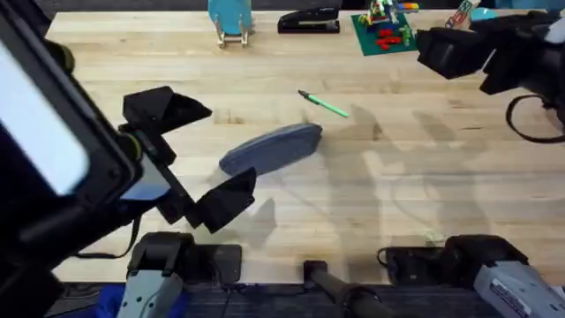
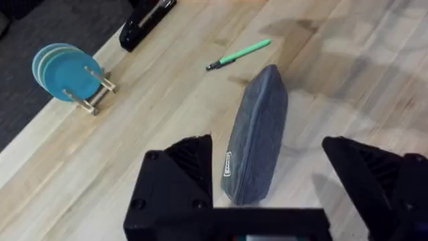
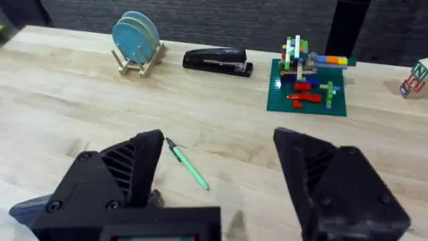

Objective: Unzip the bag, pick up the pens from the table one at a time and place them inside, then zip the bag closed.

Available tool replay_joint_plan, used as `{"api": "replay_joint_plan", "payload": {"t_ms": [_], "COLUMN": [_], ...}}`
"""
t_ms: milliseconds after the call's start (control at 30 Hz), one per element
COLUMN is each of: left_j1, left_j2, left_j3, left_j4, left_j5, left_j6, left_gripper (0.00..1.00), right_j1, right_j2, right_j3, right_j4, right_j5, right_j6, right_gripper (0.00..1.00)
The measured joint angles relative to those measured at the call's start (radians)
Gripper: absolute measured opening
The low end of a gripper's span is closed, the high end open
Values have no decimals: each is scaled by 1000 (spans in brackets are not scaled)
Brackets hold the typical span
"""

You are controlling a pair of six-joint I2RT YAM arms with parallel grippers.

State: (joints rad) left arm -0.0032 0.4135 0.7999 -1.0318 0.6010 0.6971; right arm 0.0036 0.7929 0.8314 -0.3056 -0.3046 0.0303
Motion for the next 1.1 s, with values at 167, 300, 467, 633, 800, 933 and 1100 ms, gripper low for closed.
{"api": "replay_joint_plan", "payload": {"t_ms": [167,300,467,633,800,933,1100], "left_j1": [0,0,0,0,0,0,0], "left_j2": [0,1,63,228,364,419,469], "left_j3": [-58,-83,-94,-94,-96,-96,-96], "left_j4": [20,74,100,105,102,82,66], "left_j5": [-9,-25,-56,-56,-56,-55,-55], "left_j6": [0,-38,-150,-193,-186,-139,-69], "left_gripper": [992,991,990,991,992,992,993], "right_j1": [0,0,0,0,0,0,0], "right_j2": [0,0,0,0,0,0,0], "right_j3": [0,0,0,0,0,0,0], "right_j4": [-14,-18,-18,-18,-18,-18,-18], "right_j5": [0,-1,-16,-19,-20,-26,-26], "right_j6": [0,0,0,1,3,3,3], "right_gripper": [998,998,997,997,997,997,997]}}
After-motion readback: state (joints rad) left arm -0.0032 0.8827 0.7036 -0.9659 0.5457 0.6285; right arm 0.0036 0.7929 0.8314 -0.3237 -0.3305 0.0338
